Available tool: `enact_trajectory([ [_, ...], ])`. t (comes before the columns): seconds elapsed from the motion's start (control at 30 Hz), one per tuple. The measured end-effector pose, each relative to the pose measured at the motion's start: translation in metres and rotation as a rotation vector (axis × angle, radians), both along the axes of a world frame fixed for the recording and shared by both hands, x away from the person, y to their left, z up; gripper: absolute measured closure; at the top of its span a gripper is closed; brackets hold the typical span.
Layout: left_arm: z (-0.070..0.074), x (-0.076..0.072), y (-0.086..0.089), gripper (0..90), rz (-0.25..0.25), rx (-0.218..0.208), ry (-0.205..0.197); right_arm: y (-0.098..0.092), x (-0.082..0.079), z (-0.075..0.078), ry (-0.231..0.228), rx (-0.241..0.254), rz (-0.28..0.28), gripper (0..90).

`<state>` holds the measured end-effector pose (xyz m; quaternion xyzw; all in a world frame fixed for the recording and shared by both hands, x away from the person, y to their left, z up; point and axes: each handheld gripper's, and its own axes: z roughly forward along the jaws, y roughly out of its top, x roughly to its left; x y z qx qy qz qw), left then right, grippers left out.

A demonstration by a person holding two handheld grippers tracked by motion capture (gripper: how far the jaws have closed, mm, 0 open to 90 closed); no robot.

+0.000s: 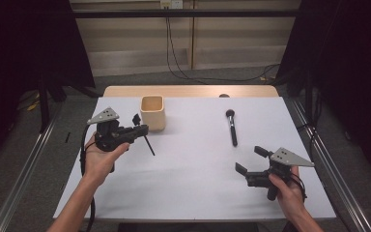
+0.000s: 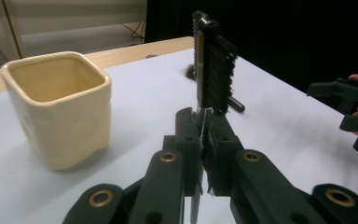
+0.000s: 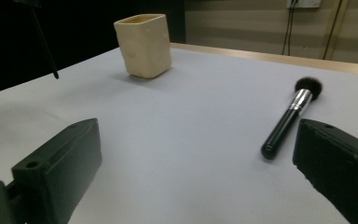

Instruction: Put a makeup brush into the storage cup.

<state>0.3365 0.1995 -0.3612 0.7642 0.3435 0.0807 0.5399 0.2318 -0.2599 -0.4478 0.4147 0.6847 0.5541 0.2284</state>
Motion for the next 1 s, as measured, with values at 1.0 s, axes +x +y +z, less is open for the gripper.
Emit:
enact_trajectory([
  [1.0,0.044,0.049,0.015,85.2,0.127,0.002,-0.051,-0.015,-0.003,-0.006,-0.010,-0.029,-0.028,0.0],
])
